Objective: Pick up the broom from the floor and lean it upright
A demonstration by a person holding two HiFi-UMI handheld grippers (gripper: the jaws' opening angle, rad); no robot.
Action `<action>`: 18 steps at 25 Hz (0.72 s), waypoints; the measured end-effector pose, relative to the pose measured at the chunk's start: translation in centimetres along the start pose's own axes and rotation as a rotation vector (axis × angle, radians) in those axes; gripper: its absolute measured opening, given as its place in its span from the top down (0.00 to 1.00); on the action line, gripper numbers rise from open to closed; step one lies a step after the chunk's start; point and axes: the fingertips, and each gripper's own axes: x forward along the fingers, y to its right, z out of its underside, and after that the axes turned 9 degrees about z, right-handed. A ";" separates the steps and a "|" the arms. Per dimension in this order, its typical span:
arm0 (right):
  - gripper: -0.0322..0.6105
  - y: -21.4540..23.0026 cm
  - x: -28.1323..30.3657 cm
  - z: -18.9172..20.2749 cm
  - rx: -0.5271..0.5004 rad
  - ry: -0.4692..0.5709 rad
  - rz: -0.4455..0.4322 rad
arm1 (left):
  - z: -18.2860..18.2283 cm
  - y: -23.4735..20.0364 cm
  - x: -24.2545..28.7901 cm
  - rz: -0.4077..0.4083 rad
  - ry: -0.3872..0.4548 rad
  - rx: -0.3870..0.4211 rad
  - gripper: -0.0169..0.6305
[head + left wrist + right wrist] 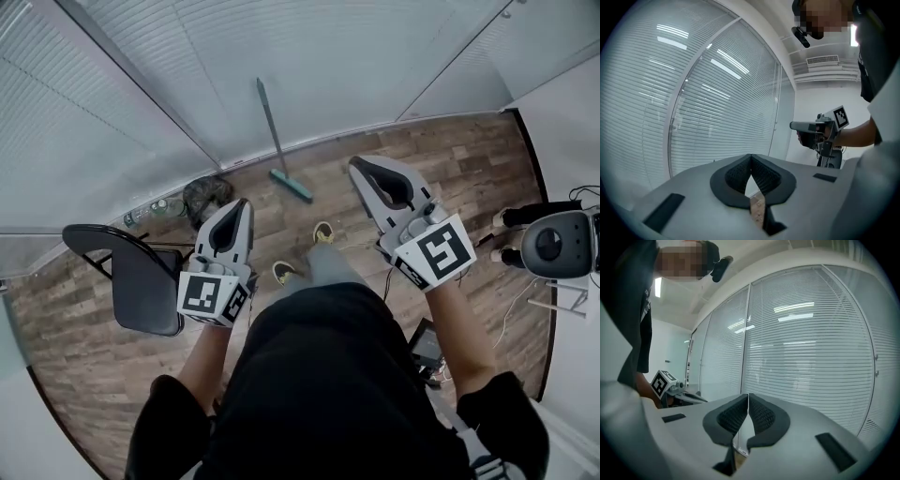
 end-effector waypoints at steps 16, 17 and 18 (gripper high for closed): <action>0.92 10.7 -5.1 -1.1 0.120 0.057 0.125 | -5.5 5.7 5.2 -0.012 0.047 0.043 0.94; 0.92 11.4 -5.4 -1.1 0.123 0.062 0.134 | -5.5 5.9 5.8 -0.009 0.045 0.041 0.94; 0.92 12.2 -5.7 -1.1 0.124 0.069 0.143 | -5.5 6.1 6.5 -0.005 0.044 0.037 0.94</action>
